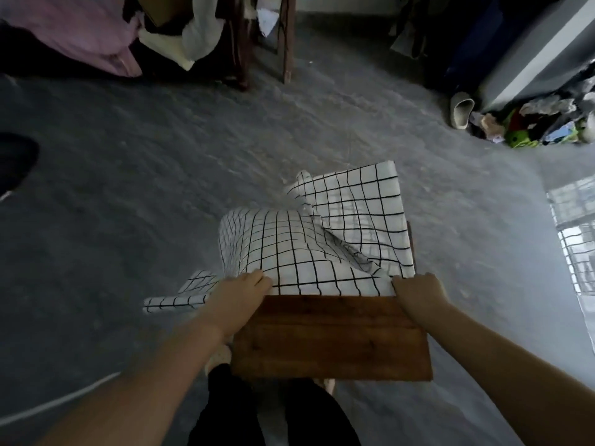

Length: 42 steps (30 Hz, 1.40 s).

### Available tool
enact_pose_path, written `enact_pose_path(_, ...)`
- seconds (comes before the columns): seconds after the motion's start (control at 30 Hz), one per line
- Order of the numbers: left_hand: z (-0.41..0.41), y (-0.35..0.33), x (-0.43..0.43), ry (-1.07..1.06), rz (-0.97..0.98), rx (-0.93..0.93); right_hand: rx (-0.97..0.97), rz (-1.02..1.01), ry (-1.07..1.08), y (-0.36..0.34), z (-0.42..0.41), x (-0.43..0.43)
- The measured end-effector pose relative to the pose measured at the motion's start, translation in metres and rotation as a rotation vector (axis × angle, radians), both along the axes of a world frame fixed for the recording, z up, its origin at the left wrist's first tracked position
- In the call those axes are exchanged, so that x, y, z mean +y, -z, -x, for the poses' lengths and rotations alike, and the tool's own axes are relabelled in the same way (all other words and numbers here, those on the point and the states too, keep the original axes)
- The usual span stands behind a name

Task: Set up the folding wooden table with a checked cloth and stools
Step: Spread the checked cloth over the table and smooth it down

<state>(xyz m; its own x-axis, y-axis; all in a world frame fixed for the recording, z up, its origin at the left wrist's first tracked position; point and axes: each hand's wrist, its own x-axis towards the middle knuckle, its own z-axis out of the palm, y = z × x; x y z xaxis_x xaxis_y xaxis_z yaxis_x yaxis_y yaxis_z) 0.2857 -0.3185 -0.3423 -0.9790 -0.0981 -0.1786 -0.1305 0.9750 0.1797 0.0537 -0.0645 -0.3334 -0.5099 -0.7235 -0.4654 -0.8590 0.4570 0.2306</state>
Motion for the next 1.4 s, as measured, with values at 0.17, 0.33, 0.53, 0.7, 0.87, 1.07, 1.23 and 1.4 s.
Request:
enact_pose_path(0.17,-0.030,0.034,0.034,-0.070,-0.002,0.085,0.003,-0.166,-0.021,0.031,-0.030,0.031)
enact_pose_path(0.33,-0.062,0.068,0.048,-0.029,-0.024,0.101,0.002,-0.119,-0.010,0.061,-0.064,0.046)
enact_pose_path(0.53,-0.098,0.102,0.059,-0.043,-0.125,0.093,0.004,-0.157,0.062,0.088,-0.107,0.055)
enact_pose_path(0.7,-0.128,0.141,0.074,-0.046,-0.154,0.055,-0.022,-0.160,0.134,0.120,-0.138,0.071)
enact_pose_path(0.87,-0.148,0.184,0.094,-0.078,-0.199,0.022,-0.058,-0.149,0.156,0.164,-0.156,0.089)
enact_pose_path(1.07,-0.158,0.228,0.110,-0.167,-0.225,-0.064,-0.120,-0.181,0.202,0.217,-0.165,0.097)
enact_pose_path(1.23,-0.160,0.256,0.112,-0.181,-0.217,-0.105,-0.154,-0.218,0.207,0.241,-0.171,0.095)
enact_pose_path(1.4,-0.160,0.275,0.110,-0.178,-0.246,-0.146,-0.193,-0.262,0.244,0.242,-0.177,0.091)
